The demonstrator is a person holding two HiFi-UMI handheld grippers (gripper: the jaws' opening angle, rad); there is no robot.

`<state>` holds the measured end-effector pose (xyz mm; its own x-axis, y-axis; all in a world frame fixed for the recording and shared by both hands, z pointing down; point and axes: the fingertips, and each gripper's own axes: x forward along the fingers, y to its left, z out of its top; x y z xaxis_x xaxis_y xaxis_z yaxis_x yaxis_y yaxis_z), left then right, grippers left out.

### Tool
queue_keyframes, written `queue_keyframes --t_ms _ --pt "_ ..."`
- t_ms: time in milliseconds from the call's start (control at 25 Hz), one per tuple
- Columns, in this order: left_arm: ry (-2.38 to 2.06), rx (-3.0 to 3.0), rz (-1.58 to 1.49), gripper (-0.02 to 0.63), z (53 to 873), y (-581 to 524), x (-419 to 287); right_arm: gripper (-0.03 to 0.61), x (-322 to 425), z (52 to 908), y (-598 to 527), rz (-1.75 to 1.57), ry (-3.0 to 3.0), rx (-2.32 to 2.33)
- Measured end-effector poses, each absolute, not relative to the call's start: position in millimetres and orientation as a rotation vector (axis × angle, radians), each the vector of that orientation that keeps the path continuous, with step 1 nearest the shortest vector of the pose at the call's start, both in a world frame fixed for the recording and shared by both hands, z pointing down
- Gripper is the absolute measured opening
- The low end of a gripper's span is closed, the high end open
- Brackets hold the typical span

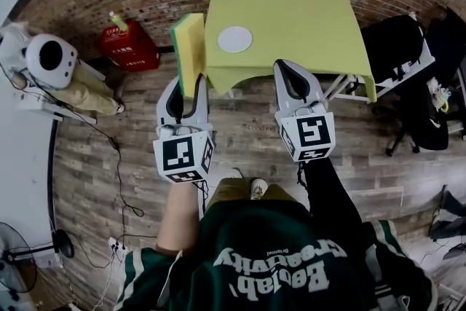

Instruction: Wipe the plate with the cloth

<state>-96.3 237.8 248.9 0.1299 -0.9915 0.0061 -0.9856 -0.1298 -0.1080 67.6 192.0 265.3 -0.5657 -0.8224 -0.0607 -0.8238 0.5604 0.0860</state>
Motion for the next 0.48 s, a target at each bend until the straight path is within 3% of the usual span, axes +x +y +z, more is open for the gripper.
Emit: queue_keyframes --t_ms 480 --pt "1.976 -2.326 -0.15 0.141 257.7 173.1 -110.8 0.012 51.8 273.2 128.4 0.166 2.766 -1.465"
